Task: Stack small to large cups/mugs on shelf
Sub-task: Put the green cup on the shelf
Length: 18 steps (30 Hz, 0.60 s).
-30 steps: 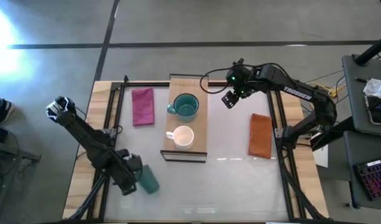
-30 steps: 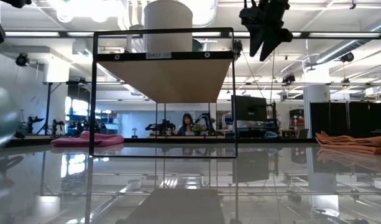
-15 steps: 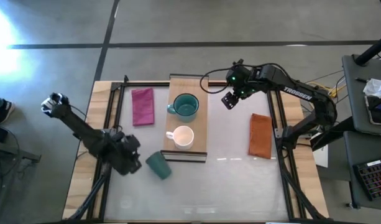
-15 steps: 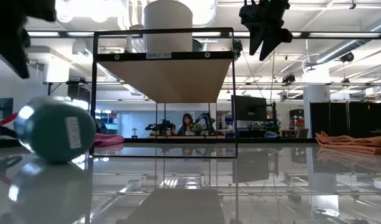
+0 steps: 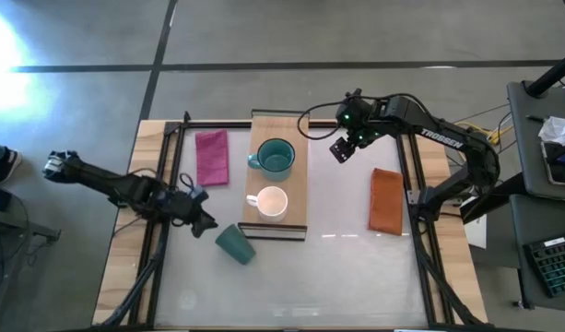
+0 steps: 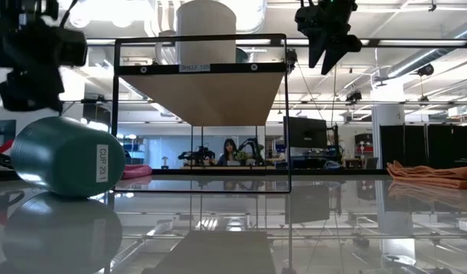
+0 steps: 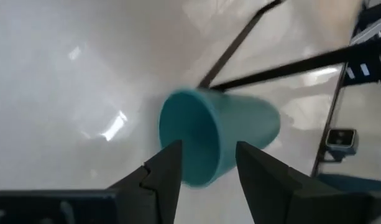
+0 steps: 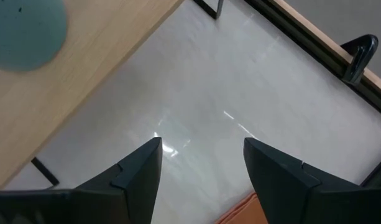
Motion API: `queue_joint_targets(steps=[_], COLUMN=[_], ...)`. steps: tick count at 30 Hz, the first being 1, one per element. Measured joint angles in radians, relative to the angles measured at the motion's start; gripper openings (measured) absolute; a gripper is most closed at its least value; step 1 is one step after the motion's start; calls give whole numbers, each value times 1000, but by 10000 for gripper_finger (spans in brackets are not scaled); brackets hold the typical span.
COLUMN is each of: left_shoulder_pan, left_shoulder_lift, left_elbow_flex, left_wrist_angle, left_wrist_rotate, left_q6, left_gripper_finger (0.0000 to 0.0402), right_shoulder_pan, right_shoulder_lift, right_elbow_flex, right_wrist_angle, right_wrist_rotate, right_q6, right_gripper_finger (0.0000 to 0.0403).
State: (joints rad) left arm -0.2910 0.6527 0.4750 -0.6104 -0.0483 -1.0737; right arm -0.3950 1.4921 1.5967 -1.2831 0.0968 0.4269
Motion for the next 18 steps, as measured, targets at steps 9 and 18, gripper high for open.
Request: queue_joint_targets(steps=[9, 18], left_shoulder_pan=[18, 18], left_shoulder_lift=[-10, 34], left_elbow_flex=[-215, -254], left_wrist_angle=[455, 496], left_wrist_rotate=[169, 167], left_q6=[-127, -94], left_gripper_finger=[144, 144], right_shoulder_pan=[0, 0], right_shoulder_lift=[0, 0], right_elbow_flex=[0, 0], right_wrist_angle=[6, 7], right_wrist_rotate=[1, 4], right_q6=[22, 38], right_gripper_finger=[219, 219])
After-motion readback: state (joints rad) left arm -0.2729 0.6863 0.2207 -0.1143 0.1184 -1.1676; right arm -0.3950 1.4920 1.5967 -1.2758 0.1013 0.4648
